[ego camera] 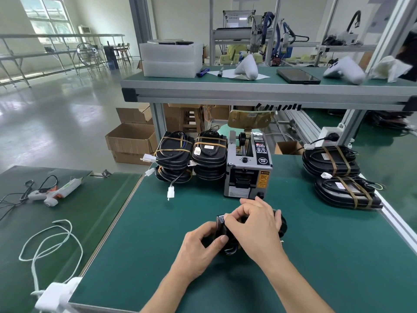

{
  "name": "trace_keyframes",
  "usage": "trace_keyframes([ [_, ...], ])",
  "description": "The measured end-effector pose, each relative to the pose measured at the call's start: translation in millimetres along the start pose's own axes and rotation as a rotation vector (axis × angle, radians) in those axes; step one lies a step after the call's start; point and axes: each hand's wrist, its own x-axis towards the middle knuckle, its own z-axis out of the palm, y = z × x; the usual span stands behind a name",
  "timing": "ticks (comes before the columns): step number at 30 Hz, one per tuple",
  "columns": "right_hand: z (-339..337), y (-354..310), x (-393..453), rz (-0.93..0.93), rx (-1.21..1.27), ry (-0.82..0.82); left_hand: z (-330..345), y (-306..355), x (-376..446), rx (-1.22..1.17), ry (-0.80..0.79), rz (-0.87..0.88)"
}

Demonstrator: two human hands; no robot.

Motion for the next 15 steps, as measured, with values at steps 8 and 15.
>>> trace_keyframes([
  [8, 1.3, 3.6, 0.1, -0.009, -0.024, 0.035, 0.1, 1.2, -0.6, 0.012, -0.006, 0.006],
  [15, 9.0, 7.2, -0.3, -0.006, 0.004, 0.099, 0.3, 1.5, -0.6, 0.0, -0.005, 0.021],
])
